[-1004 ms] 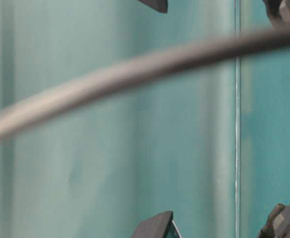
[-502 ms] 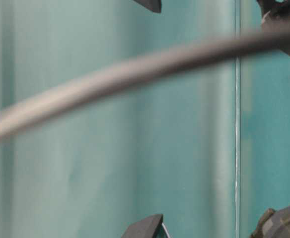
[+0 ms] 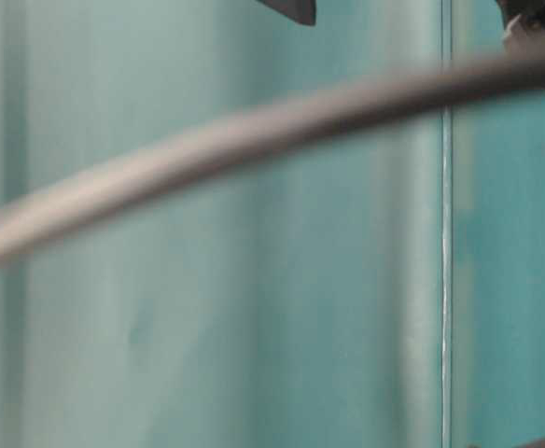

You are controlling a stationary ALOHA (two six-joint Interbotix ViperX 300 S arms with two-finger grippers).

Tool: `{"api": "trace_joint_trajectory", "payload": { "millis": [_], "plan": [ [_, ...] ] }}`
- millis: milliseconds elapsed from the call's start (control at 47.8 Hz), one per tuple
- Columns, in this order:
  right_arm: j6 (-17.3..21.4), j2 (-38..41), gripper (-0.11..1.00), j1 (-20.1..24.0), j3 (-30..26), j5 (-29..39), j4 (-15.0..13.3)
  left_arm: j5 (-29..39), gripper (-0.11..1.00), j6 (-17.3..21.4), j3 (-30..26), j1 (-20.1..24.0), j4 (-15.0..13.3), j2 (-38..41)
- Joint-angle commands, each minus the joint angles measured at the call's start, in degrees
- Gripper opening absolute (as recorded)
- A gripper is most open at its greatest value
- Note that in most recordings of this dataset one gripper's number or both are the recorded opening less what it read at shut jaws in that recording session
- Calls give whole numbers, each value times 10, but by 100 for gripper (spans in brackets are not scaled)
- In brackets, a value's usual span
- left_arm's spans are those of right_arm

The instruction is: Insert the wire through the hole in the metal fitting marked with a red label.

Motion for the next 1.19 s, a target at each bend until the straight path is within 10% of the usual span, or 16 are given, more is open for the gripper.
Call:
{"api": "trace_joint_trajectory", "payload": {
  "millis": [0,1172],
  "plan": [
    [-1,-20,96,1,-4,-1,-2,4,-10,-2,7,-3,2,-28],
    [-1,-20,96,1,-5,-1,-2,82,-4,-23,68,-17,13,-104]
  ]
}}
